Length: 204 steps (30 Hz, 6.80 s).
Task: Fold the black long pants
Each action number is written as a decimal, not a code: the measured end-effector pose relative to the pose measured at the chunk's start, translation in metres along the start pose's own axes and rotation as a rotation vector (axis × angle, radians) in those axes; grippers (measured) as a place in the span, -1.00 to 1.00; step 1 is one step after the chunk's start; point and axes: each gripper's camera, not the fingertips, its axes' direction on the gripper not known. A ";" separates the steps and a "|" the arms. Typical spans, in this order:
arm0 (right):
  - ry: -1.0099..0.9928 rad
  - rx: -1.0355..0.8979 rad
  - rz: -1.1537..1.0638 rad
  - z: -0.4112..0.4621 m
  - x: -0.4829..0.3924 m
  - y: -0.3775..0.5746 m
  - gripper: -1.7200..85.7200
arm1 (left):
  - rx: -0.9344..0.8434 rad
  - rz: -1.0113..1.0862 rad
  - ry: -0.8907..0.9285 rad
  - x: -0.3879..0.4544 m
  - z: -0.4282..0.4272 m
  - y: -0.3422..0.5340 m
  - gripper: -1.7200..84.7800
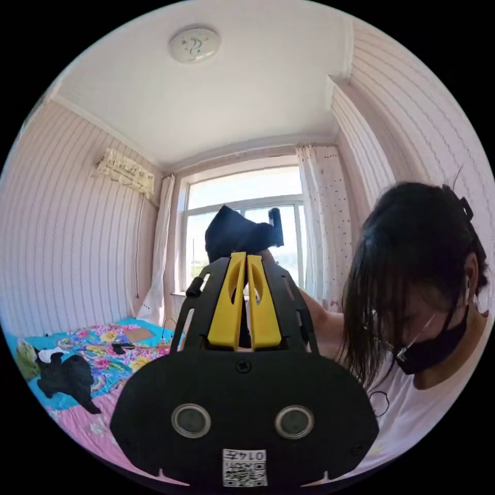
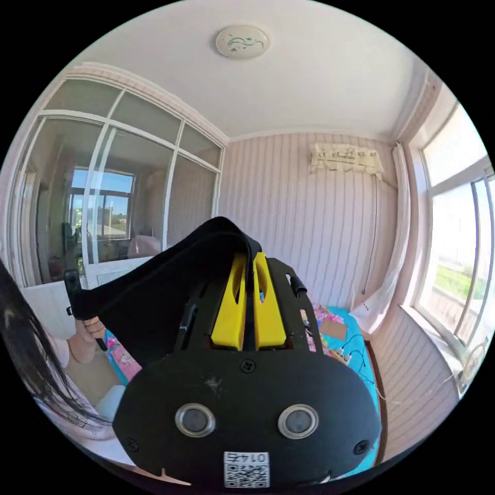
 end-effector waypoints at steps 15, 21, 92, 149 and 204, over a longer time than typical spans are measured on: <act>-0.588 -0.855 -0.145 0.564 -0.316 0.114 -0.96 | -0.263 -0.642 -0.833 -0.067 -0.333 0.218 -0.98; -0.600 -1.078 -0.058 0.691 -0.382 0.218 -0.97 | -0.306 -0.851 -0.889 -0.111 -0.392 0.293 -0.98; -0.148 -1.005 0.487 0.288 -0.116 0.739 -0.68 | -1.228 -0.405 -0.645 -0.290 -0.182 0.541 -0.83; -0.379 -0.847 1.021 0.005 -0.116 1.068 -0.84 | -1.313 -0.029 -0.033 -0.131 0.166 0.780 -0.82; -0.219 -0.950 1.070 0.001 -0.136 1.075 -0.92 | -1.186 -0.345 -0.276 -0.176 0.045 0.794 -0.98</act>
